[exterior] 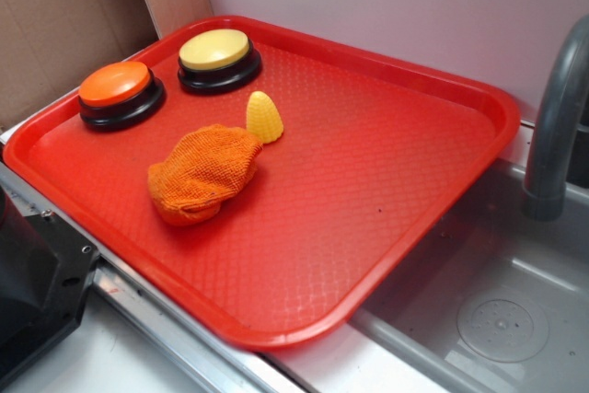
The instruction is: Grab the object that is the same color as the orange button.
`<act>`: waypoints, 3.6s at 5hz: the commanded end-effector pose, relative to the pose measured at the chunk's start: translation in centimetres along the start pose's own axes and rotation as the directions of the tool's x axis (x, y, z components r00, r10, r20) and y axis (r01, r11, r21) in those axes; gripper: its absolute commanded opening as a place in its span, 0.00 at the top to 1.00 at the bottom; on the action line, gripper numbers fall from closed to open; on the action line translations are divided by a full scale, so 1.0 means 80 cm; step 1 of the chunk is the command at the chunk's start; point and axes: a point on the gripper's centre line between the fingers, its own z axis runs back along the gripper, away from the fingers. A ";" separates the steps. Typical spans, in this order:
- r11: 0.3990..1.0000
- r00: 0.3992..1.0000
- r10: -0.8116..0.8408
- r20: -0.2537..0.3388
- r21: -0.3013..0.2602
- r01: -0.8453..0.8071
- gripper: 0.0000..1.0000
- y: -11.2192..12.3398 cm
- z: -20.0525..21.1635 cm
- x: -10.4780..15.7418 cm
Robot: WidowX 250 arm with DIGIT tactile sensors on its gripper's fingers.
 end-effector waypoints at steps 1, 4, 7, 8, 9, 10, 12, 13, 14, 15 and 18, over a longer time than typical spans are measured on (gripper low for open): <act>1.000 1.000 0.000 0.000 0.000 0.000 0.00 0.000 0.000 0.000; 0.998 0.999 0.003 -0.049 -0.056 -0.006 0.00 -0.035 -0.193 0.041; 0.998 0.999 0.003 -0.049 -0.056 -0.006 0.00 -0.035 -0.193 0.041; 0.968 0.965 0.250 -0.080 0.002 -0.251 0.00 -0.016 -0.222 0.030; 0.873 0.871 0.483 -0.087 -0.024 -0.487 0.00 -0.004 -0.250 0.034; 0.882 0.882 0.463 -0.085 -0.061 -0.468 0.00 -0.014 -0.285 0.044; 0.964 0.962 0.246 -0.123 -0.073 -0.256 1.00 -0.047 -0.306 0.051; 0.990 0.985 0.116 -0.131 -0.070 -0.126 1.00 -0.058 -0.283 0.056; 0.998 0.991 0.053 -0.127 -0.007 -0.055 1.00 -0.068 -0.259 0.055; 0.999 0.993 0.039 -0.114 0.036 -0.035 1.00 -0.069 -0.240 0.052; 0.999 0.999 0.000 -0.035 0.037 0.001 1.00 -0.059 -0.096 0.034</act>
